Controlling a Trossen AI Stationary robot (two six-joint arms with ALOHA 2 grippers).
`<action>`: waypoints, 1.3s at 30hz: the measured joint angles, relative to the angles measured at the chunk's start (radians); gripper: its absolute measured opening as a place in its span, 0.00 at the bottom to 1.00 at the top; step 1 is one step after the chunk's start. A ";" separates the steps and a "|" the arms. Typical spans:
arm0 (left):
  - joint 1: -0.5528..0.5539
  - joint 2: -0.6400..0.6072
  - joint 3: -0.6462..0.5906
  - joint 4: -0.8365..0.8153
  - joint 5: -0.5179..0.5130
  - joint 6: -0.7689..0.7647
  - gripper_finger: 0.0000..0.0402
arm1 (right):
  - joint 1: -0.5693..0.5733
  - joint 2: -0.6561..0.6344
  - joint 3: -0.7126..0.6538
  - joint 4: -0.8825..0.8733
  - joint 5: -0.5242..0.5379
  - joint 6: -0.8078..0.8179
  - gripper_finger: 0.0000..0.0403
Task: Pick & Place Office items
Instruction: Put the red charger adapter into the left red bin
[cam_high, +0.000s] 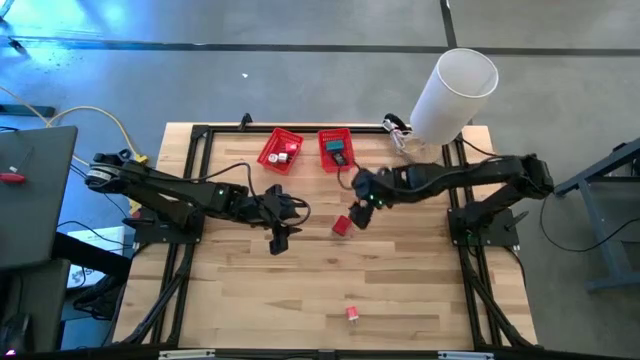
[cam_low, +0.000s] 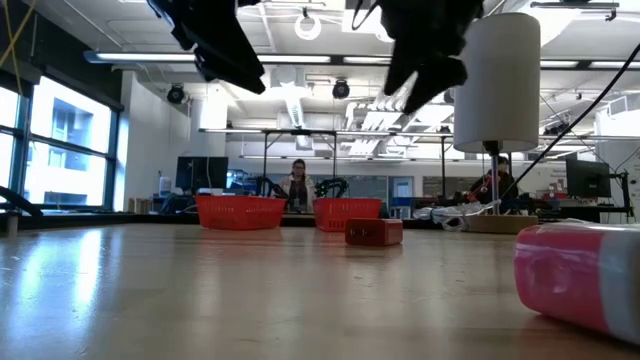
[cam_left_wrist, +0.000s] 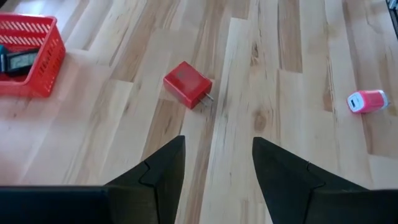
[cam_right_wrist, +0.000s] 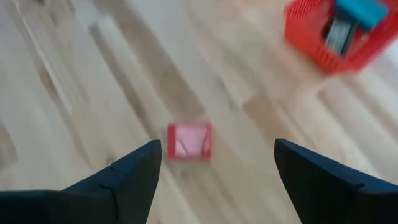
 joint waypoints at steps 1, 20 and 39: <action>0.000 0.009 0.000 0.009 0.000 0.000 0.45 | 0.019 0.003 0.000 -0.022 0.001 0.017 0.74; 0.074 0.209 0.000 0.180 -0.002 0.098 0.60 | 0.394 0.008 -0.062 -0.113 0.135 0.349 0.74; 0.085 0.503 0.000 0.695 -0.068 -0.061 0.89 | 0.517 0.009 -0.218 -0.067 0.345 0.533 0.74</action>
